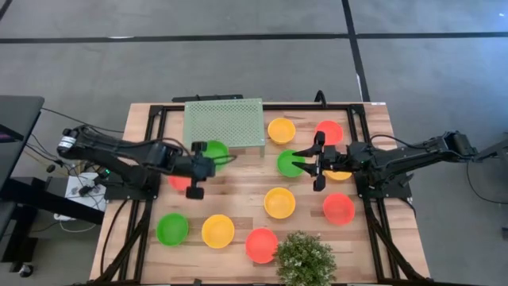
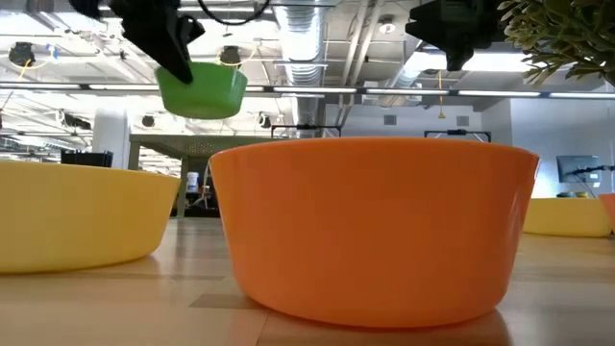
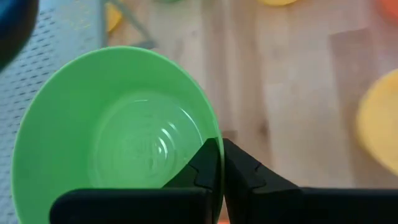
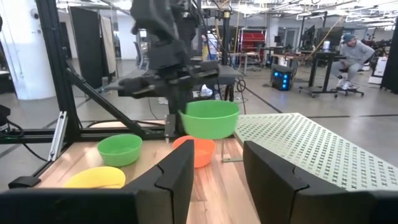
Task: Pick & Place Mini bowls
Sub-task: Put the green bowl on the shelf
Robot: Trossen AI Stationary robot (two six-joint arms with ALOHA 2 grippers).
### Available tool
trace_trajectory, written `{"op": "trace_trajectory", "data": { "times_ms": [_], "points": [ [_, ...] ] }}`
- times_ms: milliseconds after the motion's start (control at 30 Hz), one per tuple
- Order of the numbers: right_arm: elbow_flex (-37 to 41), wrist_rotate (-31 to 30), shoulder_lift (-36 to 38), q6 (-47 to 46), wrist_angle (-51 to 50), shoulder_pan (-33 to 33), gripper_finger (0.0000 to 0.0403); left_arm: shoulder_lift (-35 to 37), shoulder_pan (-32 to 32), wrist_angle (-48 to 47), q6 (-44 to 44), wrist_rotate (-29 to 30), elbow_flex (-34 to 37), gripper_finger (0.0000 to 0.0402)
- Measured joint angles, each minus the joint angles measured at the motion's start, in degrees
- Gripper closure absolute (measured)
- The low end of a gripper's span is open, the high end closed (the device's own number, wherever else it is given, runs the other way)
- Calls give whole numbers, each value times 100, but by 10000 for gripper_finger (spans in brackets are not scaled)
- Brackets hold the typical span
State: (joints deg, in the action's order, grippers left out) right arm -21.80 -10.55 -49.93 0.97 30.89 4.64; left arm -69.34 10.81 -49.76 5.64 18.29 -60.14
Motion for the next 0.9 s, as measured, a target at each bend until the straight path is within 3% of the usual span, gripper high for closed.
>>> {"op": "trace_trajectory", "data": {
  "times_ms": [367, 600, 900],
  "points": [
    [0, 1, 2, 2, 1, -30, 270, 321, -1727, -170, 613, -2, -4, 391],
    [0, 1, 2, 2, 0, -30, 269, 522, -2926, -179, 615, -486, 68, 391],
    [0, -1, 2, 4, 3, -30, 269, 511, -3430, 59, 958, -763, 470, 388]
  ]
}}
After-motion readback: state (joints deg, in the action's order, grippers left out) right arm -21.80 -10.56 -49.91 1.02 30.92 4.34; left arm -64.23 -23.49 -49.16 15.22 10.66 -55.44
